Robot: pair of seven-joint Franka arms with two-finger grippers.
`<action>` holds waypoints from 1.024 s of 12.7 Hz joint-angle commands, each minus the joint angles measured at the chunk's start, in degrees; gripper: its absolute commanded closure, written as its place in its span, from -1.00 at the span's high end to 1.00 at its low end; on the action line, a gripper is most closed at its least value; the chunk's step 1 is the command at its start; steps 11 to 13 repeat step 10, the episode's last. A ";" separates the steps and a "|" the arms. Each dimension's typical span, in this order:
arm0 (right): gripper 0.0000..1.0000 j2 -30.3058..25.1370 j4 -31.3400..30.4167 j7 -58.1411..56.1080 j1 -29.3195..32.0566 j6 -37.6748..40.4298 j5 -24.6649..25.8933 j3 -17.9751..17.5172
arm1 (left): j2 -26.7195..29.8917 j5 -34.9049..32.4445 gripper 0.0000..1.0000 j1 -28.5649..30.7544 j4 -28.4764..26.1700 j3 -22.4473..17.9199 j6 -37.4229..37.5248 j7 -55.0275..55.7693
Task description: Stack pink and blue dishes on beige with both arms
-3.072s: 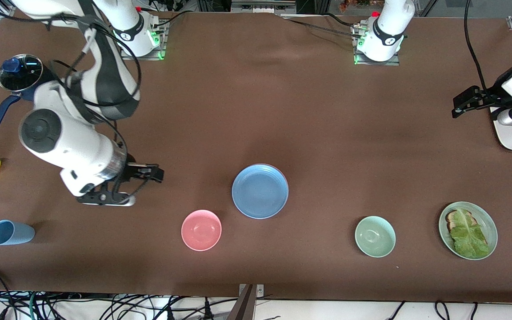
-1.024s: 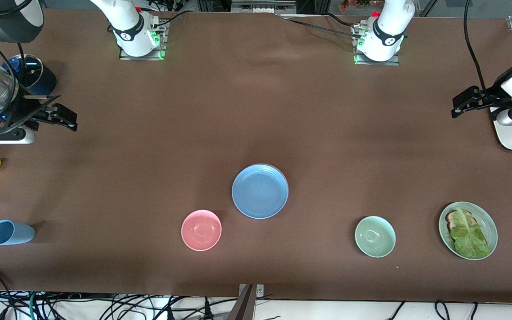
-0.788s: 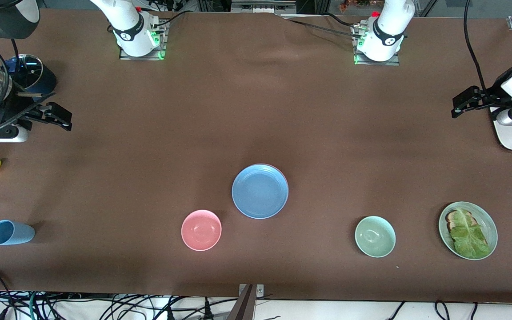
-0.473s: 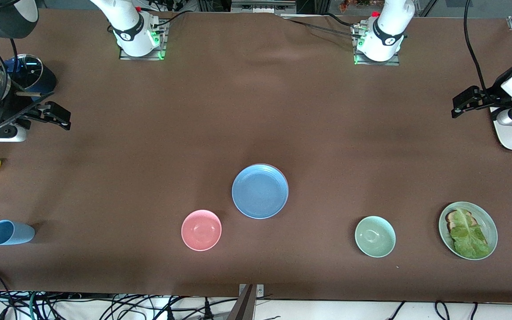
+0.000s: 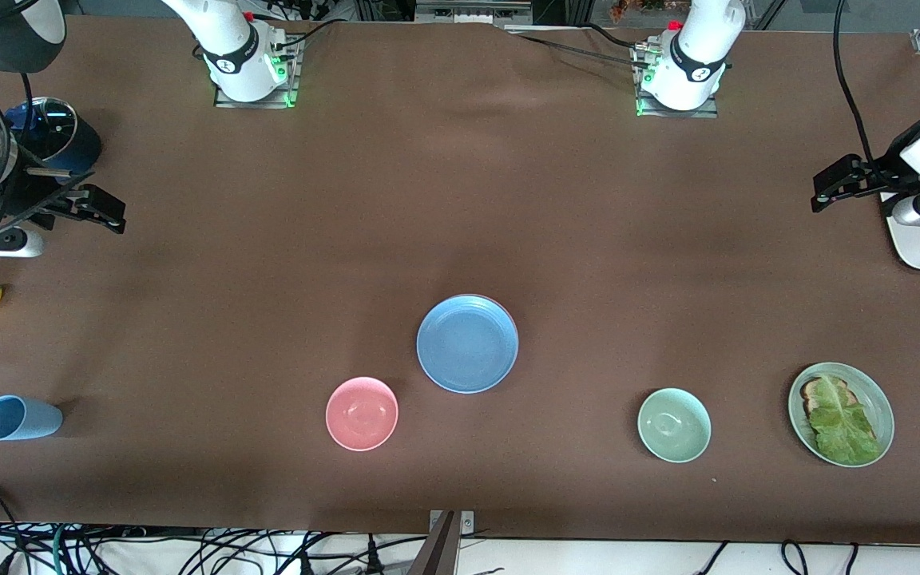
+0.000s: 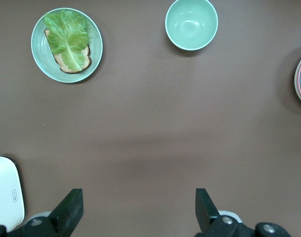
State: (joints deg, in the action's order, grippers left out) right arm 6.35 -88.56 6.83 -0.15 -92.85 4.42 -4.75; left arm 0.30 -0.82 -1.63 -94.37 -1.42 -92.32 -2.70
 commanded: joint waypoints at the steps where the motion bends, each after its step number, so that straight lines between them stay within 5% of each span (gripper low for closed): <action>1: 1.00 -0.02 0.94 1.17 0.50 1.10 0.06 -0.70 | 0.58 0.47 1.00 -0.22 -0.46 -0.25 -0.49 -0.12; 13: 1.00 -0.37 0.50 1.61 0.41 1.10 0.06 -0.79 | 0.58 0.47 1.00 -0.22 -0.38 -0.25 -0.49 -0.12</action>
